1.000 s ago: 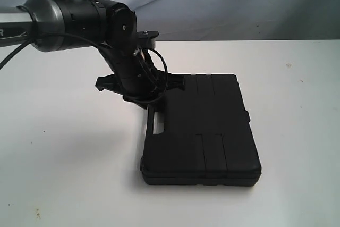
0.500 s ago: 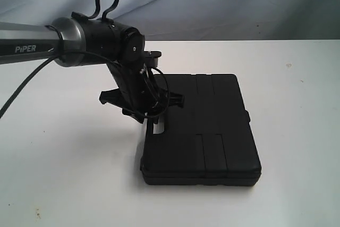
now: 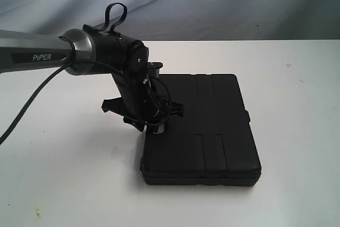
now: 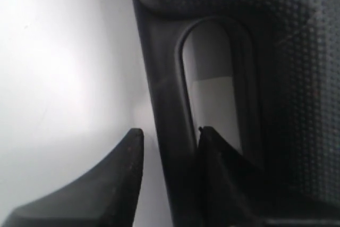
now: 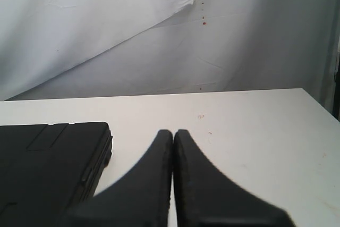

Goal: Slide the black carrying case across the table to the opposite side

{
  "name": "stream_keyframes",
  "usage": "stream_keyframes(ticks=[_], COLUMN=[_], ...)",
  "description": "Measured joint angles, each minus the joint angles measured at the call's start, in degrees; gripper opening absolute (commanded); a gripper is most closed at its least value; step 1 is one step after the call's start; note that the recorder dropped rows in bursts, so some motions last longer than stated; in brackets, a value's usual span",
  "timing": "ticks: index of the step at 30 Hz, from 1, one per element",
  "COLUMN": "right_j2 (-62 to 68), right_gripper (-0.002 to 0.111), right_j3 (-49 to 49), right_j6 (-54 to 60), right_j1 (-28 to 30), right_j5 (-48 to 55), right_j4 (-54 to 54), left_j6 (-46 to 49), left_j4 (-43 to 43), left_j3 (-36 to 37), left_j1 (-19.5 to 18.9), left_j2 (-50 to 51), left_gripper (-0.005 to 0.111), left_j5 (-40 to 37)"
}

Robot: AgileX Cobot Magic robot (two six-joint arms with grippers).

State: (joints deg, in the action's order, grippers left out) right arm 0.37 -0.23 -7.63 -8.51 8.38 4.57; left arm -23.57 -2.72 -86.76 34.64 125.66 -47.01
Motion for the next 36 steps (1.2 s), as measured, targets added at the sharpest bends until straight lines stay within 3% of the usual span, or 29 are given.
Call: stream_keyframes(ticks=[3,7,28,36], right_j2=[0.0,0.0,0.0,0.0], right_gripper=[0.0,0.0,0.0,0.0], right_j3=[0.0,0.0,0.0,0.0], right_j6=[0.0,0.0,0.0,0.0], right_j1=[0.0,0.0,0.0,0.0], right_j5=[0.0,0.0,0.0,0.0], right_j4=[0.0,0.0,0.0,0.0], left_j6=[0.0,-0.1,-0.91,0.78], left_j4=[0.0,-0.38,-1.89,-3.4], left_j3=[0.0,0.0,0.0,7.54], left_j1=[0.0,0.11,-0.35,-3.75], left_j2=[0.0,0.0,0.0,-4.59], left_gripper=[0.028,0.0,0.0,0.0], left_j5=[0.0,0.29,-0.34,2.44])
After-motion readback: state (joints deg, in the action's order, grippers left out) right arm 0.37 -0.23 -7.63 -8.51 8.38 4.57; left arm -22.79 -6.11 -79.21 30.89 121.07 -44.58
